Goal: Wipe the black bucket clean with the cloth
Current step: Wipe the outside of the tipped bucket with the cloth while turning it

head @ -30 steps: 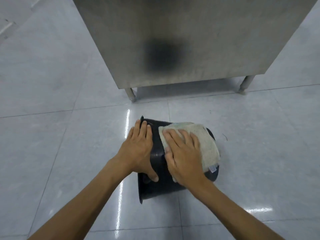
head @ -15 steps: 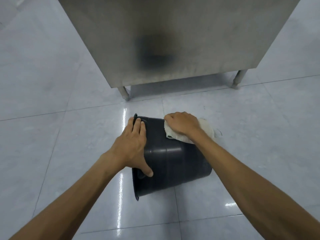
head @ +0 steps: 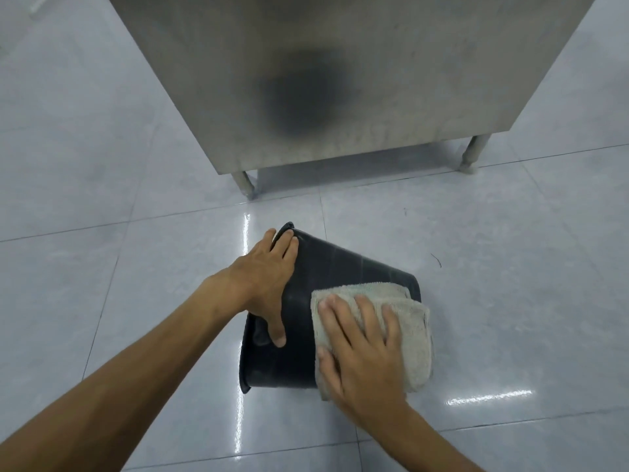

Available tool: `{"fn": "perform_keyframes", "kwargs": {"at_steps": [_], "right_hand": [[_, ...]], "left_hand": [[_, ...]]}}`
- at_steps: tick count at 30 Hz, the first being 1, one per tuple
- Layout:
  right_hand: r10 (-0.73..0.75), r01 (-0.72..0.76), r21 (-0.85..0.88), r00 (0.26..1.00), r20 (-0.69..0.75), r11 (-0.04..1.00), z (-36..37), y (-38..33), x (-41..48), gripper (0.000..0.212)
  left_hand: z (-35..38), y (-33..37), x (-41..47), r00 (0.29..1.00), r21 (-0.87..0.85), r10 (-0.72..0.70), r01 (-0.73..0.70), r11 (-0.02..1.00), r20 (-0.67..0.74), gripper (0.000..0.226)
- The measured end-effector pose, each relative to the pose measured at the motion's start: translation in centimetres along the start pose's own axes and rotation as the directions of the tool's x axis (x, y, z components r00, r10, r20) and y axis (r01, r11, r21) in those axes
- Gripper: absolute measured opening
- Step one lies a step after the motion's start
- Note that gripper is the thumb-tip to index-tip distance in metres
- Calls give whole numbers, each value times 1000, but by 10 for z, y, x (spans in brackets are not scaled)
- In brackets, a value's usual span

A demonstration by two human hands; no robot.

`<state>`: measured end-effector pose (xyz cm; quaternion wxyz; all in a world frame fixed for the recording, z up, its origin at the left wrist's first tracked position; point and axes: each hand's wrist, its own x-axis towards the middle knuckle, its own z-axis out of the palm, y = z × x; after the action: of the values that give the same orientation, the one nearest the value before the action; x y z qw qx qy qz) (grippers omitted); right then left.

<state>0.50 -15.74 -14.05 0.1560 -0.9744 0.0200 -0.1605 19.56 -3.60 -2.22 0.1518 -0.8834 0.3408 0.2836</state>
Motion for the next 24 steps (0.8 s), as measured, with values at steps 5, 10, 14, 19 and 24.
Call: {"fn": "perform_keyframes", "kwargs": {"at_steps": [5,10,14,19,24], "right_hand": [[244,-249,-4,946,213,969,-12,15,104,55],[324,-432,117,806,496,894,-8,41,157,42],[296,-422,83,750,591,903,-2,53,177,48],[255,-434,97,680,687,895,14,65,205,47],[236,-408,116,712,661,906,13,69,213,46]], "left_hand": [[10,2,-9,999,17,3,-3,1000,-33,165],[13,5,-19,995,4,23,-23,1000,-94,163],[20,7,-28,985,25,50,-46,999,-163,144],[54,23,-56,950,142,34,12,990,-312,155],[51,20,-40,934,149,19,37,988,-357,158]]}}
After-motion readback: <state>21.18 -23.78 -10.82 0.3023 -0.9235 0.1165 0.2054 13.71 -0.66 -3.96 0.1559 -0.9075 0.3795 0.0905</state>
